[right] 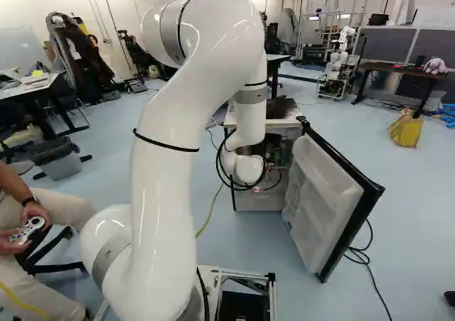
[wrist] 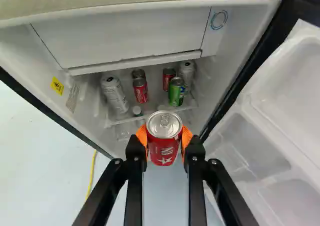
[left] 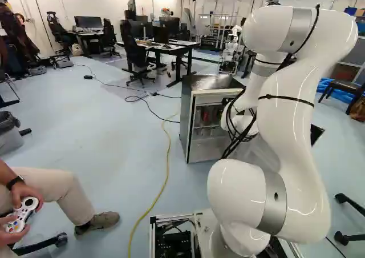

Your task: Grab a drink from the fridge

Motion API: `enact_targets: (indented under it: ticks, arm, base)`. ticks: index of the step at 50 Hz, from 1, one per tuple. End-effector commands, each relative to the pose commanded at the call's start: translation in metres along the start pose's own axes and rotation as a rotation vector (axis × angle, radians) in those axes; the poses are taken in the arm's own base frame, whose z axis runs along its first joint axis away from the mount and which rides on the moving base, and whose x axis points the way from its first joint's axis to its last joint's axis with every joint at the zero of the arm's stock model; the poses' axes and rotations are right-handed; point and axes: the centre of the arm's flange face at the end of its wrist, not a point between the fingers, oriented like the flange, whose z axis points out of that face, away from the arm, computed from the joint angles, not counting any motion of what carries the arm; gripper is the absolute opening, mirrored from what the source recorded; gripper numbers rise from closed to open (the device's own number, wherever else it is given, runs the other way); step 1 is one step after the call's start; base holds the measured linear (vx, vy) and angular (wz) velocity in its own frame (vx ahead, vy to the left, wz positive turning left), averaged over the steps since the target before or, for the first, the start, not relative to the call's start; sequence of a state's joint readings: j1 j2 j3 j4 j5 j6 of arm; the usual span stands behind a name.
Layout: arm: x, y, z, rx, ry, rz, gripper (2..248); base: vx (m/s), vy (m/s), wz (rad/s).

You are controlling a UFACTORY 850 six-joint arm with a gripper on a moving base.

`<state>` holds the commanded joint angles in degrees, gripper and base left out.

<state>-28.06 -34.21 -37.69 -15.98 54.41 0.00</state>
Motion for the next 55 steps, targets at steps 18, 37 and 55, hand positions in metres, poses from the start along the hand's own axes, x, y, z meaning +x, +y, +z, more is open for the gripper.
enact_targets:
  ticks: [18, 37, 55]
  arm:
    - [0.01, -0.003, -0.028, -0.006, 0.021, -0.003, 86]
    - [0.025, -0.005, -0.044, -0.012, 0.051, -0.012, 86]
    - [0.036, -0.005, -0.058, -0.019, 0.037, -0.02, 86]
  base:
    - [0.0, 0.0, 0.0]
    - [0.0, 0.0, 0.0]
    - [0.0, 0.0, 0.0]
